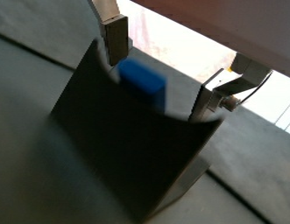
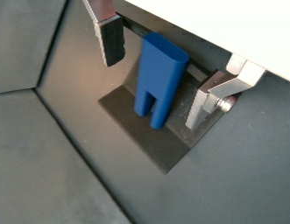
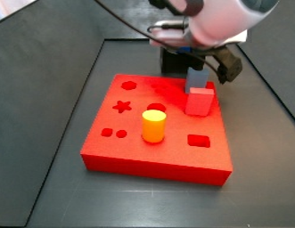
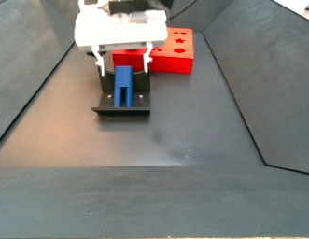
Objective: Pick up the square-circle object. Move up. Rotate the square-circle object. Place the square-circle object on the fixture. Regrasp the square-circle object. Move to above the board. Insert the square-circle object.
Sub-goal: Regrasp the square-circle object, then rotate the square-circle object.
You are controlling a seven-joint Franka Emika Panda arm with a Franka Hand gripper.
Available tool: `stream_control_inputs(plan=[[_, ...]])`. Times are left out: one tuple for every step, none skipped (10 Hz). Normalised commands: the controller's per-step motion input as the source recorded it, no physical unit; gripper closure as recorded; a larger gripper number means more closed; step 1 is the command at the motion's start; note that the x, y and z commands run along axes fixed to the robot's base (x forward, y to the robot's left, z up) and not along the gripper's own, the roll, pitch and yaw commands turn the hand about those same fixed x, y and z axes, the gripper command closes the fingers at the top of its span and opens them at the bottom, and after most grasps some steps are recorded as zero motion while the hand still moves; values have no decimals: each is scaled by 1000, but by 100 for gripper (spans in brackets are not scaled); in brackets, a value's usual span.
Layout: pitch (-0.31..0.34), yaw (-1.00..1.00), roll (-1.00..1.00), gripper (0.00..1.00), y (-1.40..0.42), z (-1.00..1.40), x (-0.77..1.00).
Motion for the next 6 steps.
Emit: stream_control_inputs(plan=[[-21,-7,70,0,9,-311,67],[-1,0,59,0,1,-180,27],[0,0,0,100,0,-500,0],[0,0,0,100,108,1000,-799],[-4,4,-3,100,107,1000,-795],[-47,17,-59,100,100,1000,-787]])
